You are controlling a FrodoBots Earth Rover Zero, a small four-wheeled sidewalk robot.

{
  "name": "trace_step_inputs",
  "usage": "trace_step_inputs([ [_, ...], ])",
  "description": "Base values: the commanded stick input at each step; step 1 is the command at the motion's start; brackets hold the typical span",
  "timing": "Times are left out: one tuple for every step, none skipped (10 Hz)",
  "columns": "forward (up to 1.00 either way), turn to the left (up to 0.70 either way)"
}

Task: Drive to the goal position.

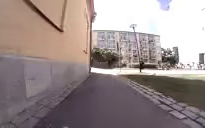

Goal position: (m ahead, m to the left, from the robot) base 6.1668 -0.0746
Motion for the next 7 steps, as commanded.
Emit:
trace_step_inputs([
  [0.85,0.0],
  [0.85,0.0],
  [0.85,0.0],
  [0.85,0.0],
  [0.85,0.0],
  [0.85,0.0],
  [0.85,0.0],
])
